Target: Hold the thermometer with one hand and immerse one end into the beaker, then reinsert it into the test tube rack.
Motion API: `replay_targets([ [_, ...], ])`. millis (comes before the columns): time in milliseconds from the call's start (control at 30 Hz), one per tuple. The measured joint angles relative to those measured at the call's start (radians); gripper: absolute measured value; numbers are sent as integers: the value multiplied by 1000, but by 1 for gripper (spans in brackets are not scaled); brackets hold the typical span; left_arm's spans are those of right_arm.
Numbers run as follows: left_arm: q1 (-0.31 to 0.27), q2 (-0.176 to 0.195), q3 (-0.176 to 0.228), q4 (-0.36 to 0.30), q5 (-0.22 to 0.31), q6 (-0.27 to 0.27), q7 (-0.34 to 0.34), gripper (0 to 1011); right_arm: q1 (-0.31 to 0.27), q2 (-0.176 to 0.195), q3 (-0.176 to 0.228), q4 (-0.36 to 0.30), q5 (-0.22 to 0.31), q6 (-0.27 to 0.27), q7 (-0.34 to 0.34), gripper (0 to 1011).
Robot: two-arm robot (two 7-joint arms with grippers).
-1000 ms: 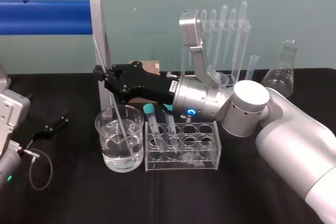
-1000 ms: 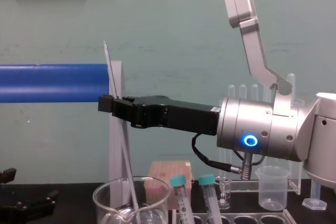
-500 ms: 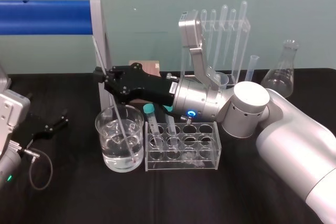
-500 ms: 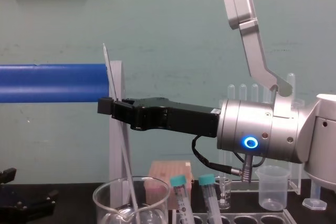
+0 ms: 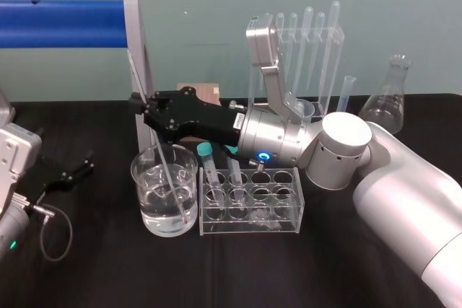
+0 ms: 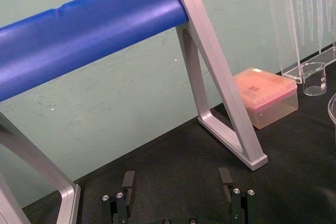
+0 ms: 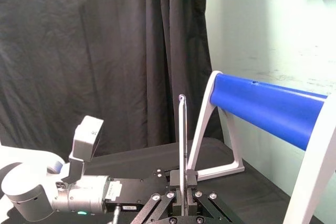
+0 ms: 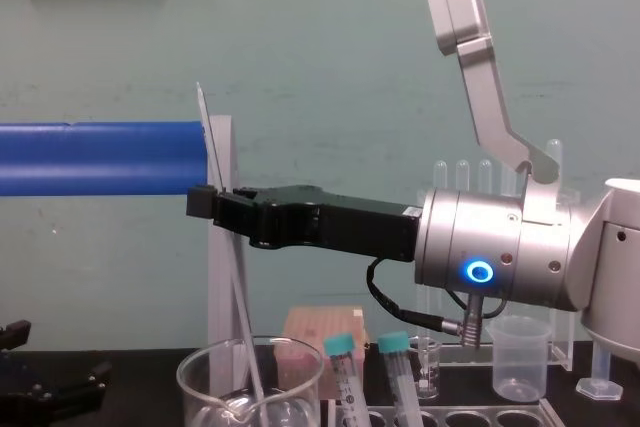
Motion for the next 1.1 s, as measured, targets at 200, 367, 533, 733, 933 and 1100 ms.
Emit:
replay_targets([
  [200,0,0,0,0,0,0,0,1008,0,-1,0,-1,0,1,0,52],
  [367,0,0,0,0,0,0,0,1008,0,0,-1,-1,1,4,-1,52],
  [533,0,0,0,0,0,0,0,1008,0,0,-1,-3,1,6,-4,52],
  [733,0,0,0,0,0,0,0,1008,-1,1,-2,-6,1,7,-5,52],
  [933,0,0,0,0,0,0,0,1008,-1,1,-2,-6,2,7,-4,52],
  [1100,0,0,0,0,0,0,0,1008,-3,2,-3,-6,2,8,-4,52],
])
